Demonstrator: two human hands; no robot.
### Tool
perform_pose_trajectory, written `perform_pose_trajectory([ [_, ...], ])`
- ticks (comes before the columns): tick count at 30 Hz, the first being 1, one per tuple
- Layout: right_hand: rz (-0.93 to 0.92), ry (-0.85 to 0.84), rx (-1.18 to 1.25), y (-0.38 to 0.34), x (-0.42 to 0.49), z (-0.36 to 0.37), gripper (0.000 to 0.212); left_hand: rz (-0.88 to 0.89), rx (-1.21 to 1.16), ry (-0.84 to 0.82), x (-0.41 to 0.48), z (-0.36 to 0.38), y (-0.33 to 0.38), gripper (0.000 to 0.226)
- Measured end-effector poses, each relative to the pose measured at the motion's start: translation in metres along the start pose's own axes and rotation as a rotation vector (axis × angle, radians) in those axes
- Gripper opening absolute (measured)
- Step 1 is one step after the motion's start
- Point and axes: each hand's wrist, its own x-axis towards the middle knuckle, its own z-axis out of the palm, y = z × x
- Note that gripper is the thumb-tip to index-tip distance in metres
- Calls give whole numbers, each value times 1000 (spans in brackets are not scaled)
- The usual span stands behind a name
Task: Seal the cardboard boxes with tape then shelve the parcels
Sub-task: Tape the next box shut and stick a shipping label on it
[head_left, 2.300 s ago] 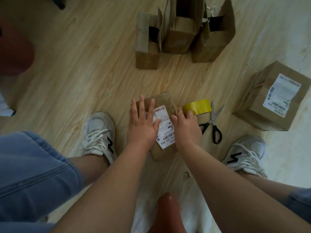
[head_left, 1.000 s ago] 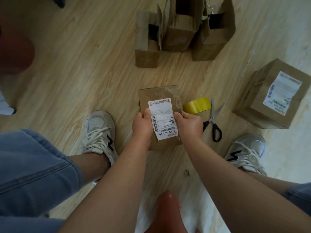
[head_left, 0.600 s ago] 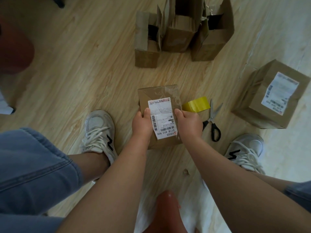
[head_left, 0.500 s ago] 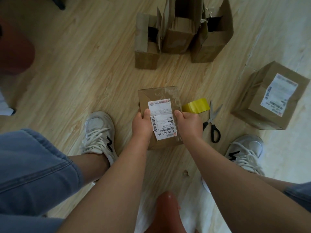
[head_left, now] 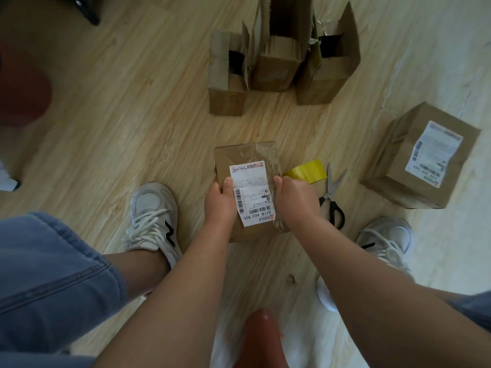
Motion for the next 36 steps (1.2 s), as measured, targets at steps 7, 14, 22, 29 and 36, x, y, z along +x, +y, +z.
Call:
perform_pose_trajectory([
  [7,44,-133,-47,-6,1,-9,38,17,10,-3,1,0,0,27],
  [14,152,-211,-41,-17,5,-14,42,12,139,-75,9,-14,14,40],
  [22,238,-74,201,-4,-15,-29,36,258,304,151,-10,-28,35,37],
  [29,281,64,520,11,-29,-48,30,196,-58,35,-43,-24,41,13],
  [36,366,227,553,38,-36,-77,32,237,52,-95,-63,-23,31,15],
])
